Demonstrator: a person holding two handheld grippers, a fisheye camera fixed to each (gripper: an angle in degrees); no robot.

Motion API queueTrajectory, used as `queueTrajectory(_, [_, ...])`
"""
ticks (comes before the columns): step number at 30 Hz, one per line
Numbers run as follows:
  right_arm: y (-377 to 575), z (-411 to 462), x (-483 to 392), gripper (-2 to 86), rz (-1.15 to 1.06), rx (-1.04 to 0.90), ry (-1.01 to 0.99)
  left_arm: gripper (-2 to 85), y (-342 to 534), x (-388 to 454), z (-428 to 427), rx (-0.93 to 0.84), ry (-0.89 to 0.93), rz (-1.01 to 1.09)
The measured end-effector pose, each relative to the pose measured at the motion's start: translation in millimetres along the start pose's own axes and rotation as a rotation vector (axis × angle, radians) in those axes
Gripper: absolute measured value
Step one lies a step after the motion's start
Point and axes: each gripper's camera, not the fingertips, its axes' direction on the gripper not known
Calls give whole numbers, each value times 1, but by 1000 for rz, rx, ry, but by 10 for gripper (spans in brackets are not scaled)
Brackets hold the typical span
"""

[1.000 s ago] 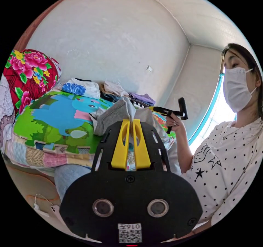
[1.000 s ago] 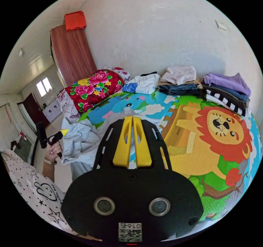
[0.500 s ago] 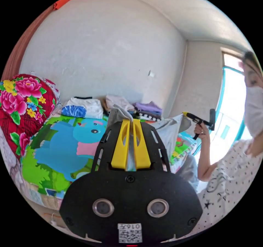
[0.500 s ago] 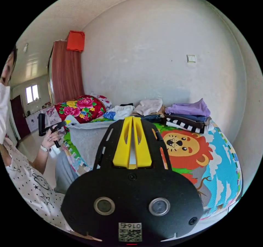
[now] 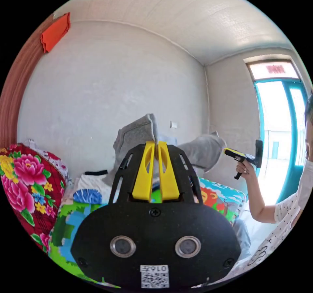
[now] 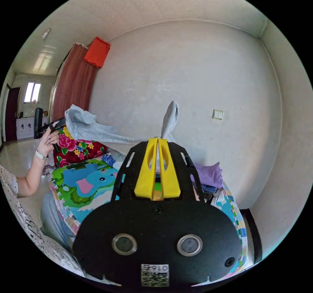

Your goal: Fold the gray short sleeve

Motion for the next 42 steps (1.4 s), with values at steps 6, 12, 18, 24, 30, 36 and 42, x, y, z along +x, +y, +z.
queueTrajectory(6, [97, 60, -1, -4, 47, -358, -3, -8, 158, -23, 68, -356, -62, -141])
queueTrajectory(12, [177, 81, -21, -3, 11, -590, 62, -8, 296, -38, 102, -610, -11, -359])
queueTrajectory(18, [193, 34, -12, -3, 85, -429, 21, -7, 325, -29, 75, -534, 34, -385])
queueTrajectory(24, [229, 26, 1, -2, 169, -654, -12, 16, 351, -4, 74, -773, 35, -291])
queueTrajectory(30, [230, -12, 44, 14, 221, -587, 160, 25, 355, -25, 33, -753, -117, -346])
queueTrajectory(36, [223, -3, 80, 54, 275, -447, 170, 4, 343, -23, 57, -701, -264, -284])
queueTrajectory(42, [239, 49, 90, 90, 252, -630, 237, 42, 353, -4, 130, -812, -400, -159])
